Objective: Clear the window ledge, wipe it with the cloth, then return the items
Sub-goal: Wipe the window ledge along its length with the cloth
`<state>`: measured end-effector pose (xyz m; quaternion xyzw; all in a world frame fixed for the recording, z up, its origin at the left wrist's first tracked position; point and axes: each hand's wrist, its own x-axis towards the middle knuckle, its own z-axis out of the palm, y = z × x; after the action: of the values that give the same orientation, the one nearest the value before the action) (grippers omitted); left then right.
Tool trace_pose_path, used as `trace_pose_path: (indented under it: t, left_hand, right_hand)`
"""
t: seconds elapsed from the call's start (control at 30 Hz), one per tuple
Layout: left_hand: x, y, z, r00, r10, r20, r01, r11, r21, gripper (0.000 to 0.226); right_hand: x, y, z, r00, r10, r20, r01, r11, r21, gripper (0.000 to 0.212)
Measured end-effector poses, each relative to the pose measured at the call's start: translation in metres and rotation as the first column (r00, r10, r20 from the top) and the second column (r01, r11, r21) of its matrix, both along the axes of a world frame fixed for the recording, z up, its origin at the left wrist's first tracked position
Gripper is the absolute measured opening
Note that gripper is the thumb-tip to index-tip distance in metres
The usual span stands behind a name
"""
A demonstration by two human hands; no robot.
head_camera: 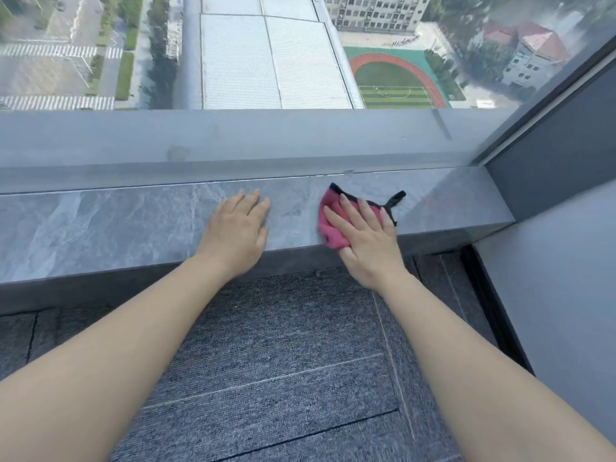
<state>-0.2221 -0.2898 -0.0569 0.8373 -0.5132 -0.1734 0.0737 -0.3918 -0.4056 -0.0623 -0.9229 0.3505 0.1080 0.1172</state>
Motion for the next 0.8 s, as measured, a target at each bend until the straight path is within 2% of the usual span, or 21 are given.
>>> trace_pose_path:
  t: [0.17,0.3,0.37,0.47,0.57,0.67,0.8]
  left_hand:
    - [-0.005,-0.001,0.000,1.000,0.018,0.011,-0.018,1.000,0.018,0.050]
    - [-0.009,-0.003,-0.002,0.999,0.042,0.012,-0.043,0.998,0.043,0.051]
    - [-0.012,-0.004,-0.002,0.998,0.055,0.011,-0.056,0.998,0.041,0.051]
    - [-0.016,-0.006,-0.003,0.998,0.064,0.013,-0.064,0.998,0.009,0.050]
    - [-0.023,-0.010,-0.003,0.995,0.095,0.010,-0.095,0.995,-0.034,0.049]
    - [-0.034,-0.020,-0.004,0.996,0.095,0.002,-0.095,0.994,-0.053,0.049]
    - [-0.052,-0.043,-0.004,0.999,0.053,-0.005,-0.054,0.996,-0.067,0.048]
  right_hand:
    - [-0.004,-0.026,-0.001,0.917,-0.394,-0.063,0.394,0.919,-0.017,0.057]
    - [0.035,-0.024,-0.001,0.843,-0.533,-0.067,0.535,0.844,0.021,0.065]
    - [0.052,-0.017,-0.001,0.887,-0.459,-0.056,0.461,0.887,0.019,0.066]
    - [0.056,-0.003,-0.003,0.990,-0.137,-0.004,0.137,0.990,-0.004,0.061]
    - [0.035,-0.004,-0.003,0.991,0.112,0.076,-0.111,0.994,-0.014,0.057]
    - [0.008,-0.013,-0.005,0.984,0.139,0.115,-0.137,0.990,-0.021,0.055]
    - [-0.028,-0.027,-0.009,0.998,-0.030,0.055,0.033,0.998,-0.056,0.059]
